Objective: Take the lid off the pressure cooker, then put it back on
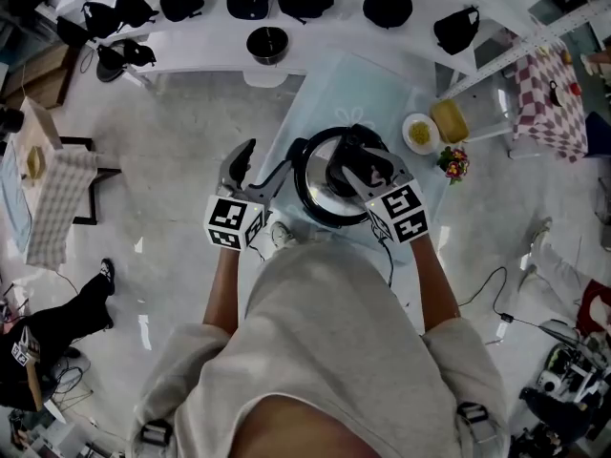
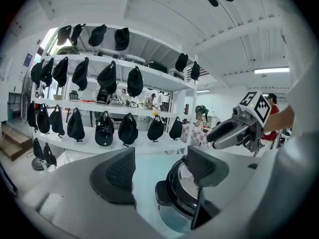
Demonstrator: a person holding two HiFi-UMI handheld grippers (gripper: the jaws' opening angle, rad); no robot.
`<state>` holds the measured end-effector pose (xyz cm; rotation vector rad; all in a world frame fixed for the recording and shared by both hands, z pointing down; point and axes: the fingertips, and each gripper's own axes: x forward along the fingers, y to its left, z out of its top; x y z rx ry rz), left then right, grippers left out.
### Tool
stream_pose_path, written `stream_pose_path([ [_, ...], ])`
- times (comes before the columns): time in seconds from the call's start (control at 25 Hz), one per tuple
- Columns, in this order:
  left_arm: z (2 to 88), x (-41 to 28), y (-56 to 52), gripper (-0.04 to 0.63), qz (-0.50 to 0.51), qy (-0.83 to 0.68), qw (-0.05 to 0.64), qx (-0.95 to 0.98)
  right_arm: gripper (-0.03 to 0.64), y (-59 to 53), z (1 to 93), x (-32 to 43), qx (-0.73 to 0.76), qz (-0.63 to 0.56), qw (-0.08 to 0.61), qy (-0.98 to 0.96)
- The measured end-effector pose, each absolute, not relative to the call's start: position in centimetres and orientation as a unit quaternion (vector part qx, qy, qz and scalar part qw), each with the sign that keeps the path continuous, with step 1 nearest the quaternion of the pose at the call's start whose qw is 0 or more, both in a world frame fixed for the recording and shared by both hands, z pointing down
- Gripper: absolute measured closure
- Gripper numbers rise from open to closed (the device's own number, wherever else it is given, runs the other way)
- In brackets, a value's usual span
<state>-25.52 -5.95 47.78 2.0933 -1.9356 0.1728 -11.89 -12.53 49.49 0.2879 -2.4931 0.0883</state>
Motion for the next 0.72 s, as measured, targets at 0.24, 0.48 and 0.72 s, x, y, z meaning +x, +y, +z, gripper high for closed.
stream_pose_path([
  [0.24, 47.0, -26.2, -5.6, 0.296, 0.058, -0.682, 0.132, 0.717, 0.53, -15.5, 43.3, -10.5, 0.235, 0.052, 0.147, -0.96],
  [0.48, 45.7, -27.3, -4.6, 0.542, 0.046, -0.708, 0.105, 0.697, 0.617, -16.8, 41.4, -9.1, 0.28, 0.01, 0.115, -0.953],
  [0.72, 45.2, -27.9, -4.0, 0.588, 0.06, -0.723, 0.088, 0.683, 0.617, -16.7, 42.5, -9.6, 0.269, -0.002, 0.137, -0.953],
])
